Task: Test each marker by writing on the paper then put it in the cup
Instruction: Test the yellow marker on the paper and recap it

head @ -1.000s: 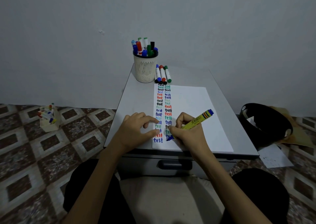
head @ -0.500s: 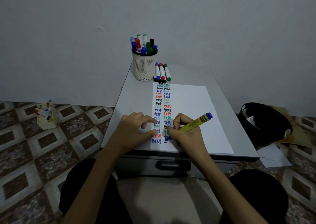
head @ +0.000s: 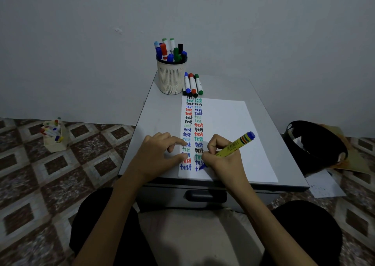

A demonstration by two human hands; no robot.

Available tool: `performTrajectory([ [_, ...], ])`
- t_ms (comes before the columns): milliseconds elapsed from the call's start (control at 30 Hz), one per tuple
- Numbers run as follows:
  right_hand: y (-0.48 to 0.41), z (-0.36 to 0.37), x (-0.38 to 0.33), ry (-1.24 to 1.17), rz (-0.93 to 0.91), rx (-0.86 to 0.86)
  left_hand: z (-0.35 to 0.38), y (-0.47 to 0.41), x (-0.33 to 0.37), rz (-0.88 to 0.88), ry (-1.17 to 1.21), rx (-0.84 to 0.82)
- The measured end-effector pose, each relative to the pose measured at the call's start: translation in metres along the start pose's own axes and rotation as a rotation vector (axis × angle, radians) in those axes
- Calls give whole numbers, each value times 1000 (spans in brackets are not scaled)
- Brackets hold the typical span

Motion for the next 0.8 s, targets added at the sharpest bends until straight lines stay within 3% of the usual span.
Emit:
performTrajectory([
  [800, 1, -6, -3, -23, -8, 42, -1, -2, 1, 21, 20, -3],
])
Point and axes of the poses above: each hand's wrist, its own y-axis away from the middle knuckle, its own z-axis out of the palm, x = y × z, the point moved 4 cm from there along -y, towards the middle knuckle, and after that the axes turned 10 degrees about -z, right-handed, at the moved point
